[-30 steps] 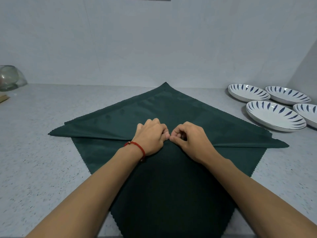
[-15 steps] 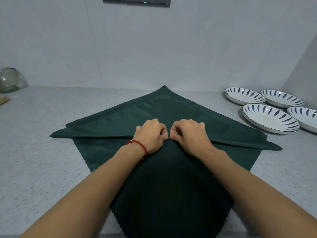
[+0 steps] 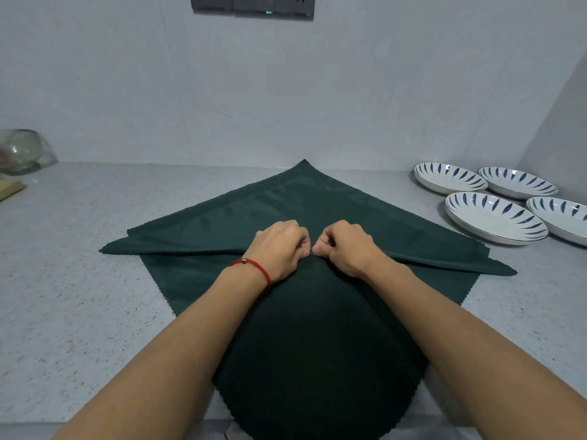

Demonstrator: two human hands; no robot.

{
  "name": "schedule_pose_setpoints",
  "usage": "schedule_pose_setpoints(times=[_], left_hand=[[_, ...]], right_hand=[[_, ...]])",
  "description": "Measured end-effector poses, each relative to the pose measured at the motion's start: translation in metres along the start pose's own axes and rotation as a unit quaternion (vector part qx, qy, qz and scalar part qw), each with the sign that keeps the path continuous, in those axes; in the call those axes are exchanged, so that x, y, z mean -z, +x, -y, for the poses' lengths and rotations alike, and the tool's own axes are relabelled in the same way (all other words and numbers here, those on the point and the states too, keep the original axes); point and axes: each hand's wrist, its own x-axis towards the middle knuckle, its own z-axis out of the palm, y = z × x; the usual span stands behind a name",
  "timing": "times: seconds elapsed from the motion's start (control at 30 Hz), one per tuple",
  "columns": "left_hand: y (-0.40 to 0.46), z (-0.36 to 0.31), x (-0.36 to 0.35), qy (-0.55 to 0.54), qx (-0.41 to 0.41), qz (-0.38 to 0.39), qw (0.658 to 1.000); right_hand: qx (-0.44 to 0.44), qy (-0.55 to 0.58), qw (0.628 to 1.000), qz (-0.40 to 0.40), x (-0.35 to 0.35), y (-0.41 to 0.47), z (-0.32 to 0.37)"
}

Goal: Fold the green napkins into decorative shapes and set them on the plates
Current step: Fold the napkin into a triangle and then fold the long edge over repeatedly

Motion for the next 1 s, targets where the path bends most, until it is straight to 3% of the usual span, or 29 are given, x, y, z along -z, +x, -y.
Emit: schedule_pose_setpoints(times=[0.1,0.27,0.37,0.43,0.53,0.6,0.67,0.83,1.0], left_hand=[[0.005,-0.005,-0.003,0.012,0.044,0.023,0.999],[0.011,-0.007,-0.004,-0.043,0.124,0.017,0.991],[0.003,-0.006,-0.013,-0.028,0.110,-0.042,0.993],[-0.001,0.000,-0.017,-0.026,0.083,-0.061,0.994],[0.002,0.004,-0.012,-0.014,0.057,-0.042,0.997],[0.005,-0.001,-0.007,-0.002,0.062,-0.021,0.998],[0.008,-0.007,0.000,-0.012,0.099,0.000,0.995],[0.015,-0.006,0.004,-0.058,0.175,0.017,0.983],[0.007,-0.003,-0.004,-0.045,0.119,-0.050,0.991]], right_hand=[[0.102,-0.110,0.985,-0.082,-0.011,-0.010,-0.008],[0.188,-0.126,0.965,-0.129,-0.016,-0.011,-0.021],[0.170,-0.126,0.970,-0.118,-0.018,-0.005,-0.018],[0.120,-0.056,0.987,-0.091,-0.015,0.001,-0.016],[0.034,0.090,0.995,-0.037,-0.003,0.008,-0.015],[0.018,0.118,0.992,-0.032,-0.002,0.008,-0.015],[0.044,0.108,0.992,-0.056,-0.005,0.006,-0.016],[0.186,-0.042,0.978,-0.088,-0.014,0.002,-0.024],[0.186,-0.030,0.979,-0.082,-0.014,0.004,-0.026]])
